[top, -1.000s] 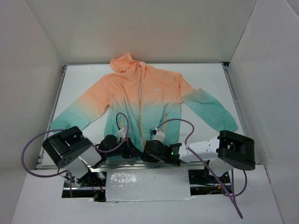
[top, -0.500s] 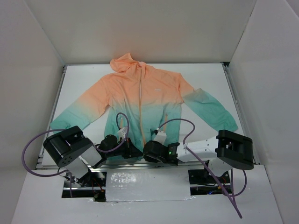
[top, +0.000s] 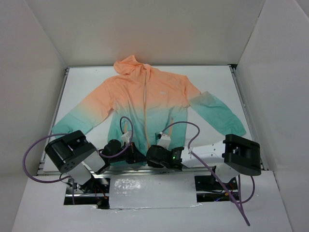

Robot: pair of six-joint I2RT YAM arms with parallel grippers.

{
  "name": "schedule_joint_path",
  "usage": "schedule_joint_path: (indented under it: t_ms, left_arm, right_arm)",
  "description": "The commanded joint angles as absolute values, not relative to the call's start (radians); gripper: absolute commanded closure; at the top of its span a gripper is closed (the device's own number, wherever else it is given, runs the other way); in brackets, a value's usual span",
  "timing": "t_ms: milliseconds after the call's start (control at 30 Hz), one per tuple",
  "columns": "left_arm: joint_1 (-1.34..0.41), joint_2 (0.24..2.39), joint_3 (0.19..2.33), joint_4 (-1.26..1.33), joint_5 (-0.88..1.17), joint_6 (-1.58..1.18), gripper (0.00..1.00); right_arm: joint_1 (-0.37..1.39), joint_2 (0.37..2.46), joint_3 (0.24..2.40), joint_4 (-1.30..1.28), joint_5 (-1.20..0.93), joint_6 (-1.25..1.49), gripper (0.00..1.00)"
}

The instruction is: Zip up the jacket

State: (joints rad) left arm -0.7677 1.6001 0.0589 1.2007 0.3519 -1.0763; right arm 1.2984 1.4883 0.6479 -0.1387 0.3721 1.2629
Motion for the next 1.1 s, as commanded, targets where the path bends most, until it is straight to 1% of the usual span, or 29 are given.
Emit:
schedule_joint_path:
  t_ms: [0,100,233,400,467,500,533,600,633,700,900,1067]
  left_arm:
    - [-0.778,1.608,0.064,1.289,0.419,-1.063,1.00]
    - [-0.776,1.611,0.064,1.293,0.420,-1.063,1.00]
    - [-0.778,1.614,0.064,1.304,0.426,-1.063,1.00]
    - [-0.778,1.620,0.066,1.302,0.425,-1.058,1.00]
    - [-0.778,1.623,0.066,1.302,0.425,-1.060,1.00]
    - [-0.778,1.626,0.067,1.304,0.425,-1.060,1.00]
    - [-0.778,1.628,0.066,1.304,0.423,-1.058,1.00]
    - [-0.778,1.629,0.066,1.304,0.423,-1.058,1.00]
    - [-0.776,1.631,0.066,1.304,0.426,-1.057,1.00]
    - [-0.778,1.631,0.067,1.307,0.425,-1.058,1.00]
    - [-0.779,1.638,0.071,1.319,0.434,-1.061,1.00]
    - [-0.779,1.655,0.075,1.335,0.442,-1.063,1.00]
  right_arm:
    - [1.299,1.572,0.695,-0.222,0.442,1.253,0.61]
    - [1.301,1.638,0.756,-0.287,0.448,1.262,0.66]
    - [1.299,1.663,0.775,-0.328,0.460,1.279,0.71]
    - [1.299,1.683,0.818,-0.417,0.518,1.310,0.73]
    - [1.299,1.687,0.827,-0.463,0.532,1.322,0.71]
    - [1.299,1.689,0.825,-0.471,0.537,1.322,0.69]
    - [1.301,1.680,0.821,-0.482,0.540,1.322,0.65]
    - [1.301,1.666,0.799,-0.486,0.551,1.333,0.61]
    - [1.301,1.655,0.790,-0.489,0.555,1.336,0.55]
    - [1.301,1.651,0.790,-0.495,0.564,1.338,0.54]
    - [1.302,1.657,0.818,-0.541,0.606,1.338,0.54]
    - [1.304,1.703,0.870,-0.564,0.635,1.301,0.58]
